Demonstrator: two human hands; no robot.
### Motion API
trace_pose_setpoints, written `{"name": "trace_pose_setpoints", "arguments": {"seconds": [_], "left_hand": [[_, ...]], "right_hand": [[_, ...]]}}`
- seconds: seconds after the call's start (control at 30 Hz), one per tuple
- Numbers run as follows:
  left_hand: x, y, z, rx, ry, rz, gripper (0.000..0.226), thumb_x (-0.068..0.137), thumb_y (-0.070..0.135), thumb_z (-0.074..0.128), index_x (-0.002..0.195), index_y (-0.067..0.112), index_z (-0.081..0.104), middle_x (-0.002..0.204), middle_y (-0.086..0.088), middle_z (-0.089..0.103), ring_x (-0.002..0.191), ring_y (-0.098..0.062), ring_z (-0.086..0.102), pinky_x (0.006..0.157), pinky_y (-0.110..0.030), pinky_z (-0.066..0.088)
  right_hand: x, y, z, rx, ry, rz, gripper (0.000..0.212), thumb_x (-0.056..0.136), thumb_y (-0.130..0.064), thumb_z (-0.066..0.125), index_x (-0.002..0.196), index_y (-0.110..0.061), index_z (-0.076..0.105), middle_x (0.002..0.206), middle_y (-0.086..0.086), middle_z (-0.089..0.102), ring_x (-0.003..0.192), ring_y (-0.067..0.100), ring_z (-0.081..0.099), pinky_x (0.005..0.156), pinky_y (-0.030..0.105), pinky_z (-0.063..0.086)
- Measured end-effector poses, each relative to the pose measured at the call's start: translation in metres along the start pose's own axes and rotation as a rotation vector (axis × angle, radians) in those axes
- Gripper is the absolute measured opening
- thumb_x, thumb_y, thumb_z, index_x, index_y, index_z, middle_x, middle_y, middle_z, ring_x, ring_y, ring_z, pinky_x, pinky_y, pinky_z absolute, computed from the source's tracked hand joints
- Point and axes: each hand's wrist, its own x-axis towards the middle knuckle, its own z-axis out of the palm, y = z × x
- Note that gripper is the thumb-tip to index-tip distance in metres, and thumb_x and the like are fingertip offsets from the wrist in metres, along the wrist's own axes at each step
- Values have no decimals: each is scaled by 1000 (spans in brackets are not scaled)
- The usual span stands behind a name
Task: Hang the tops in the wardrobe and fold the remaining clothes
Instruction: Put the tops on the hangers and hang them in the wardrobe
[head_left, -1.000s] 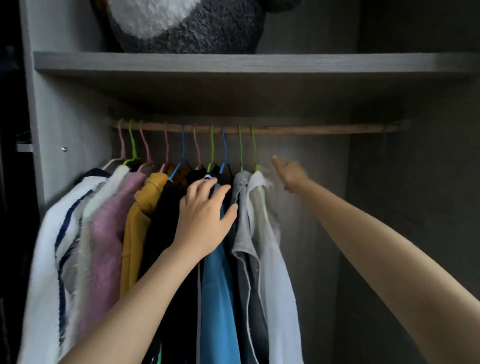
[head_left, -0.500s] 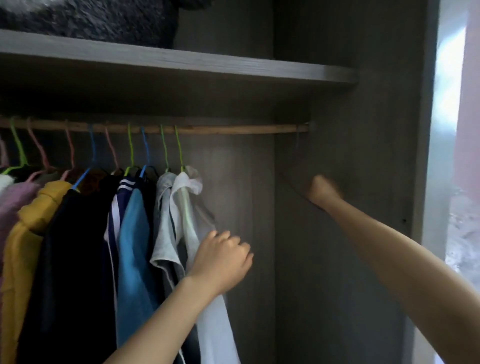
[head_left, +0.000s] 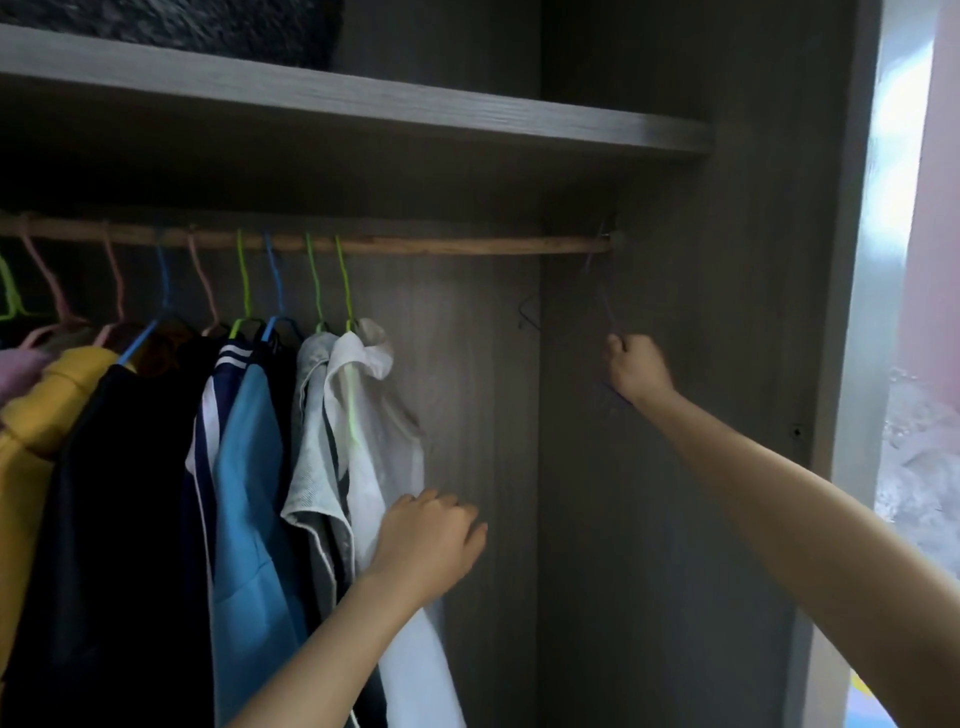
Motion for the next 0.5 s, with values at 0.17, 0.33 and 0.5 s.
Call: {"name": "trace_pose_setpoints", "arguments": {"seconds": [0.17, 0.33, 0.5], "left_hand": [[10, 19, 7, -53, -28, -13, 37, 98, 39, 32, 113, 18, 59, 114, -2, 61, 111, -21, 51, 85, -27, 37], [20, 37, 15, -273, -11, -57, 48, 98, 41, 35, 143, 26, 34, 142, 5, 42, 131, -17, 35, 101, -28, 32], [11, 51, 14, -457, -29, -126, 78, 94, 41, 48, 149, 27, -7, 157, -7, 3, 143, -34, 10, 113, -41, 22]], "right_hand": [[-11, -15, -39, 17, 75, -55, 39, 101, -18, 37, 75, 3, 58, 83, 24, 57, 80, 27, 51, 58, 27, 21], [-57, 2, -64, -8, 21, -17, 36, 99, -19, 43, 68, -6, 58, 71, 10, 52, 74, 18, 45, 57, 31, 22], [-120, 19, -102, 2, -63, 65, 37, 97, -16, 47, 62, -4, 54, 44, -9, 37, 36, 4, 32, 41, 18, 23]]}}
